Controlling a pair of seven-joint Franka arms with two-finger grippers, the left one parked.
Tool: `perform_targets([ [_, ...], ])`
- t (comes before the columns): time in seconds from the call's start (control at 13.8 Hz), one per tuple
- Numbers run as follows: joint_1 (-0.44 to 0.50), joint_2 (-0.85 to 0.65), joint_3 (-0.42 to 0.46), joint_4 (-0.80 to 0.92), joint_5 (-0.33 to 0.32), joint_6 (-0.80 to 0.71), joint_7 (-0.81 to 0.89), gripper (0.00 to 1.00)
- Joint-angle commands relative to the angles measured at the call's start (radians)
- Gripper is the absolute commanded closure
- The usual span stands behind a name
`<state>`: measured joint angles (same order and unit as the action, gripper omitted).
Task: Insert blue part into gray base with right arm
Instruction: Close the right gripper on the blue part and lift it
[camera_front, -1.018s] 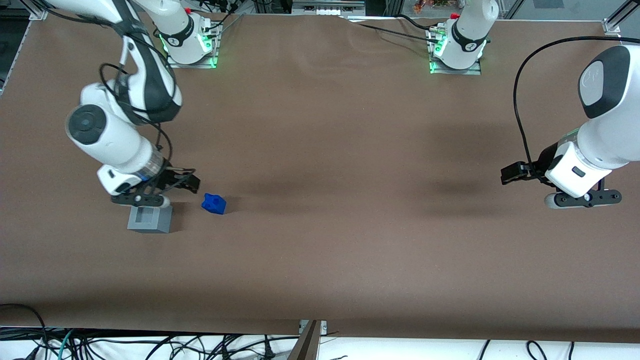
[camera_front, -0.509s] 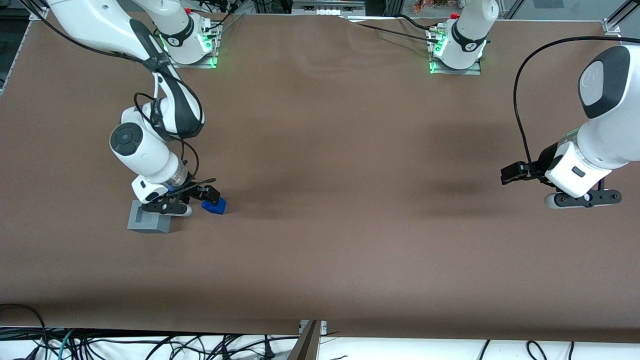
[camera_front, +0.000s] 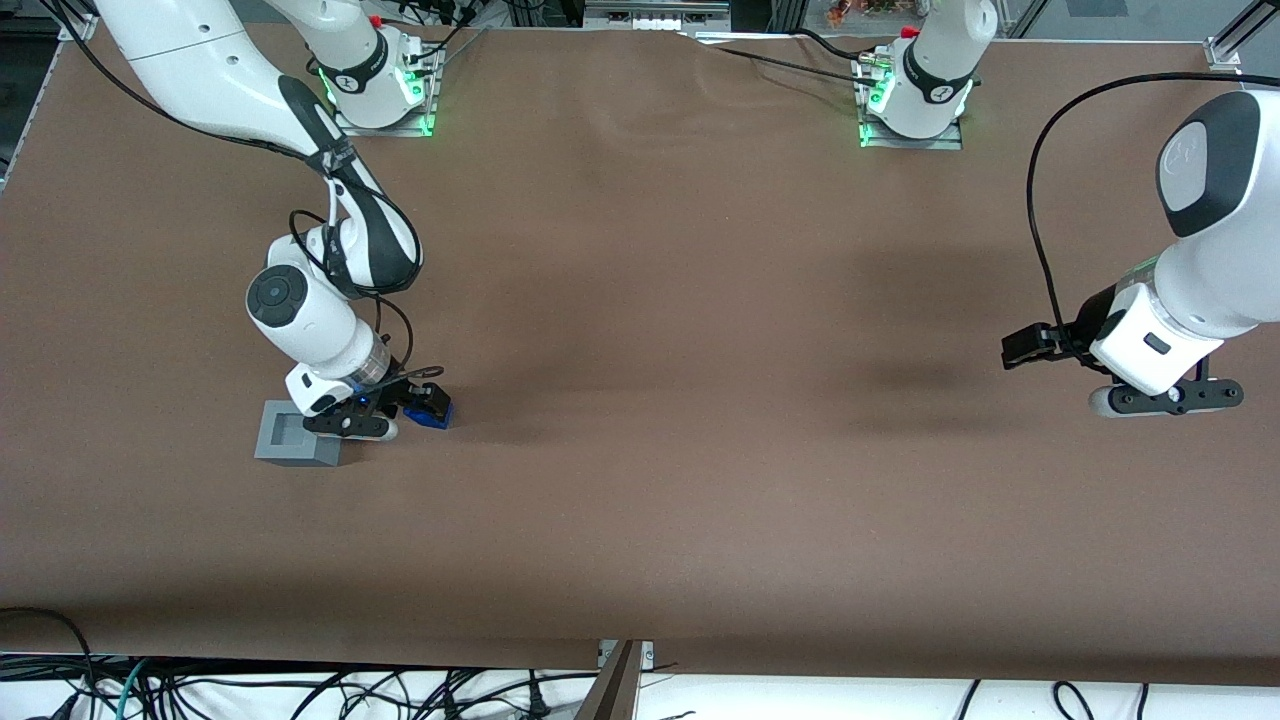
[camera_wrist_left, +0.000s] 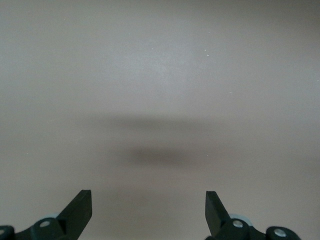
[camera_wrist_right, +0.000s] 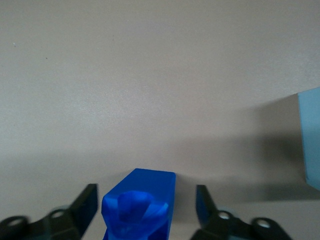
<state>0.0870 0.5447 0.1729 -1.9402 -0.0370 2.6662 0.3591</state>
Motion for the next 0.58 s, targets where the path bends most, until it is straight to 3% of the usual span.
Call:
perform_targets([
  [0.0, -0.003, -0.003, 0.007, 0.000, -0.017, 0.014, 0.017, 0.55],
  [0.15, -0.004, -0.026, 0.007, 0.003, -0.017, -0.014, 0.004, 0.86],
  [0.51, -0.016, -0.114, -0.039, 0.145, 0.005, -0.362, -0.173, 0.87],
])
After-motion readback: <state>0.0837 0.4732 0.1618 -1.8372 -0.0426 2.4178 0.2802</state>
